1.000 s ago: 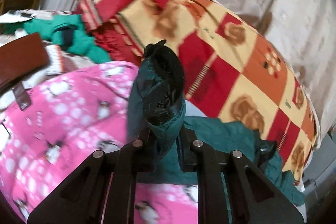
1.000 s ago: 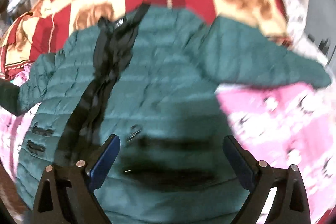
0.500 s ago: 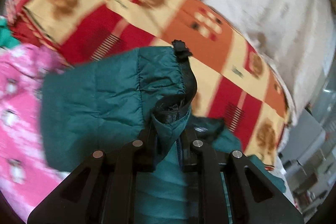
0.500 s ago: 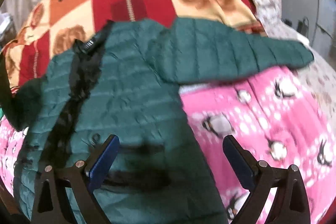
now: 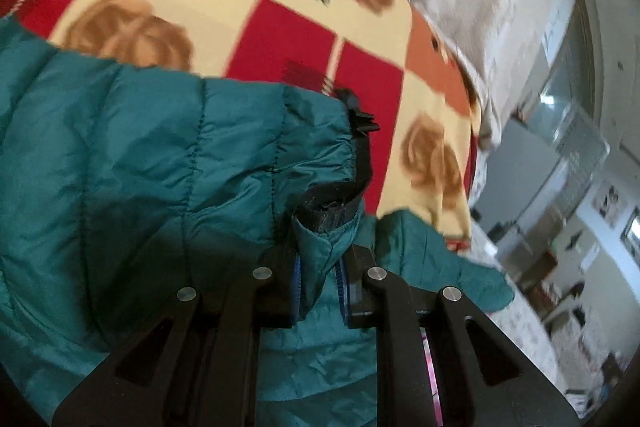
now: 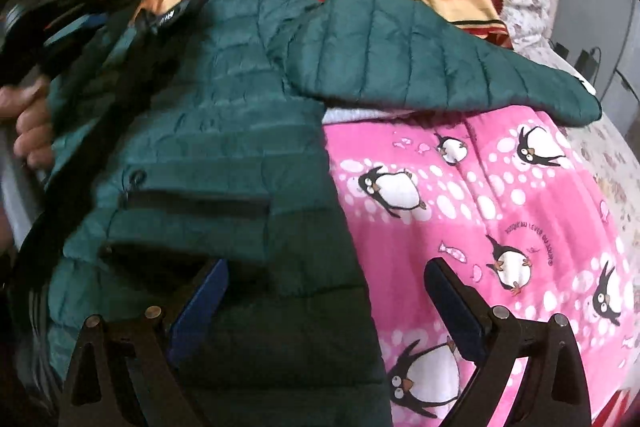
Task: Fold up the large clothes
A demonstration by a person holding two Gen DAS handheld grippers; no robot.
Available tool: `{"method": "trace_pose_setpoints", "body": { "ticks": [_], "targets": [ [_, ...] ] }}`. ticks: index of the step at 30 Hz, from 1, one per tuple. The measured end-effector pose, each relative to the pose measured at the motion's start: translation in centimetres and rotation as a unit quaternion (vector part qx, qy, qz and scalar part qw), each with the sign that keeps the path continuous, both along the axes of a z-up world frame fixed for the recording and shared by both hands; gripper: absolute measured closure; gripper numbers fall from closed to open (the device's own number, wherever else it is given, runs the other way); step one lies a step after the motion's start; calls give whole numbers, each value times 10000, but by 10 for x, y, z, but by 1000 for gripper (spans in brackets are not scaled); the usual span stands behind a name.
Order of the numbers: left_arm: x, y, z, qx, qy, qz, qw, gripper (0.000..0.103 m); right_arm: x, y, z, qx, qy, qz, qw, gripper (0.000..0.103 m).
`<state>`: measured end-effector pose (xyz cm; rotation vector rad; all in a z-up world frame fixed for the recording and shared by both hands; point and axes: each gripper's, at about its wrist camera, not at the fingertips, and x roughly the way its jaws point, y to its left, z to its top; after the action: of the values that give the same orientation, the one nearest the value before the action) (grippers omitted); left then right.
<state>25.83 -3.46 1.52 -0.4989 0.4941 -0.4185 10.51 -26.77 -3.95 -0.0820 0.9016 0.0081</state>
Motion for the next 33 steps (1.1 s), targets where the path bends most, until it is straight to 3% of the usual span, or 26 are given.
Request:
{"method": "trace_pose_setpoints", "body": {
  "ticks": [6, 12, 19, 26, 33],
  "targets": [
    [21, -15, -19, -328, 391, -324, 9982, 90, -8, 16, -3, -341, -74, 212, 9992, 5],
    [36, -42, -35, -350, 802, -808, 9929, 90, -6, 17, -5, -218, -26, 207, 9995, 5],
    [40, -56, -60, -307, 1265, -1048, 9859, 90, -4, 13, -8, -82, 59, 177, 9998, 5],
    [35, -63, -61, -132, 1240, -1223, 9846, 90, -3, 13, -9, -92, 89, 172, 9998, 5],
    [45, -69, -73, -35, 1502, -1177, 9816, 90, -2, 13, -9, -86, 115, 168, 9998, 5]
  ]
}}
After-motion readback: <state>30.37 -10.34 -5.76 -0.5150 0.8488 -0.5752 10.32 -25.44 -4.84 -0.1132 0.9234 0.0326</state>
